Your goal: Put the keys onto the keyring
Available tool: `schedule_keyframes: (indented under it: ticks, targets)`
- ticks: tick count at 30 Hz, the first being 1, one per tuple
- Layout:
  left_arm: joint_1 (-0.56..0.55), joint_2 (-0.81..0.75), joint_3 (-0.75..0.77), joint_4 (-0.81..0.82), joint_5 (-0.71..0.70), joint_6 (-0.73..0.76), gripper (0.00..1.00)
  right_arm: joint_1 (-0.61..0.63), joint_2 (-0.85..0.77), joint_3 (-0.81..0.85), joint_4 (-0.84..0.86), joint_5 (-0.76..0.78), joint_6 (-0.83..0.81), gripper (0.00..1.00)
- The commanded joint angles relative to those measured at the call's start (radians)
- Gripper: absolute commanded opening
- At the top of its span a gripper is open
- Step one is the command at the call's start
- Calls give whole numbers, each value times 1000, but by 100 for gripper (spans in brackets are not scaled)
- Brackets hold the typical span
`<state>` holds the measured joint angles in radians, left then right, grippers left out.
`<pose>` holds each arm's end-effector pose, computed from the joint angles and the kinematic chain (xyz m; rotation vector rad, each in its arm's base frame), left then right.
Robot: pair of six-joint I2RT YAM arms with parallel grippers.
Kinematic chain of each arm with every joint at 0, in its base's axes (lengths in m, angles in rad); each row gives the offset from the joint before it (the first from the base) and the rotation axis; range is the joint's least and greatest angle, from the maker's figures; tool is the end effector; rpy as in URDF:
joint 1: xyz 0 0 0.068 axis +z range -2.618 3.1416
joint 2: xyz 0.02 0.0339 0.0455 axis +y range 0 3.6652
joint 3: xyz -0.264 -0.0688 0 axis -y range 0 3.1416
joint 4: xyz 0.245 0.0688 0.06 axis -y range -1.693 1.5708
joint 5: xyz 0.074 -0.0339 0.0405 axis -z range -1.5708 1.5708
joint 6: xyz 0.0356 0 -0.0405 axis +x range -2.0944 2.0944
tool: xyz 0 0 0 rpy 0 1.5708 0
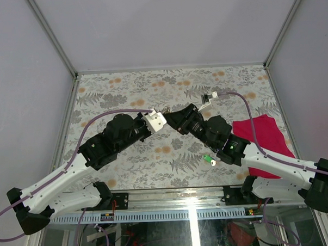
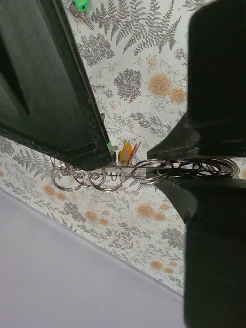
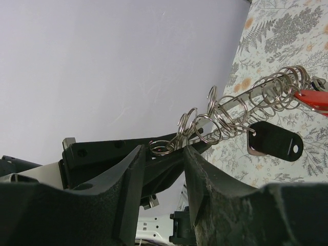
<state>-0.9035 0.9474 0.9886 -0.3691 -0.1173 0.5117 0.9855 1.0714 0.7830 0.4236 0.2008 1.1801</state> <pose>0.1343 -0.1637 0.3627 1.1729 1.4940 -0.1552 0.1459 0.2073 0.3478 0.3494 1.6219 1.5894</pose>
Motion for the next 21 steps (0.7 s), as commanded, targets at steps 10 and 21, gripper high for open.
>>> schedule_keyframes:
  ticks: [10,21]
  targets:
    - [-10,-21,28,115,-13,16,0,6,41,39,103,17,26,38]
    - [-11,-34,15,114,-6,12,0,6,46,37,115,40,3,20]
